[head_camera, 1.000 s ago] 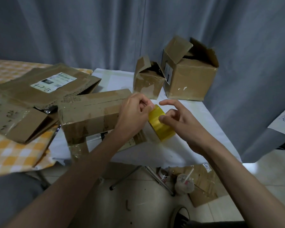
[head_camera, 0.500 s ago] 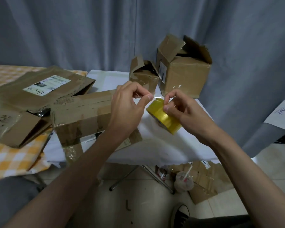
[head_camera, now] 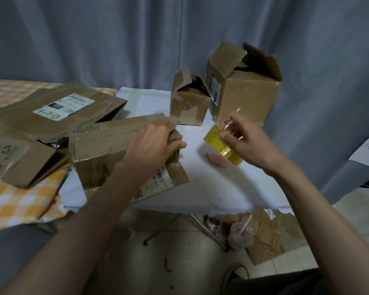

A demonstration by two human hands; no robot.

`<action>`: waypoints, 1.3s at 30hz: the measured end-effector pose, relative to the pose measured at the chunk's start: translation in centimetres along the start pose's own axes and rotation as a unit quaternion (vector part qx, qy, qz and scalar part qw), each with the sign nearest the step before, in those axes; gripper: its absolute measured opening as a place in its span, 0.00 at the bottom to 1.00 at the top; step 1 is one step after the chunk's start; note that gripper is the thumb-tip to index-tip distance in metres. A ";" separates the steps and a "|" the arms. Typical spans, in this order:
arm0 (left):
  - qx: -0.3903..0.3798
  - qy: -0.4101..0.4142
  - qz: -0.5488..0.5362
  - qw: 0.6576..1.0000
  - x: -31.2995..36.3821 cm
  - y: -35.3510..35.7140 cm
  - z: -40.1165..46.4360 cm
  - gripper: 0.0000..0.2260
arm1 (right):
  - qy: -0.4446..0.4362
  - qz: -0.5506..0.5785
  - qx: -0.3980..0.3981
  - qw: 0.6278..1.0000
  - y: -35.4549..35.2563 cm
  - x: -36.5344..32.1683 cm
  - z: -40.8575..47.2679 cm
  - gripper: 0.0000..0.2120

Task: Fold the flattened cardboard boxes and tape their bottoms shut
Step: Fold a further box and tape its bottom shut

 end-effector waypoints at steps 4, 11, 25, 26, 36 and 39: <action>-0.012 0.023 0.035 0.999 0.2 0.0 -0.5 0.22 | -0.037 -0.092 0.019 0.995 1.4 0.2 2.5 0.05; -0.057 0.127 -0.041 0.989 0.3 -0.4 -2.2 0.27 | -0.098 -0.186 -0.002 0.978 6.6 1.5 5.5 0.08; -0.037 0.172 -0.098 0.979 -0.9 -0.4 -3.9 0.29 | -0.094 -0.058 0.090 0.990 6.7 -0.5 6.9 0.10; -0.036 0.172 -0.099 0.979 -0.9 -0.4 -3.9 0.29 | -0.102 -0.028 0.079 0.991 6.9 -1.5 6.8 0.10; -0.040 0.172 -0.091 0.980 -1.0 -0.2 -3.9 0.30 | -0.019 0.051 -0.059 0.997 10.1 -1.2 7.3 0.08; -0.037 0.172 -0.090 0.980 -0.9 -0.3 -3.9 0.30 | 0.010 0.087 -0.095 0.992 10.4 -0.6 7.6 0.08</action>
Point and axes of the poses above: each hand's wrist, its own z-axis towards the middle knuckle, its own y-axis out of the palm, x = y × z, the point moved 7 cm from there along z, towards the middle knuckle, and after that the axes turned 5 degrees about y, right-handed, at the moved point
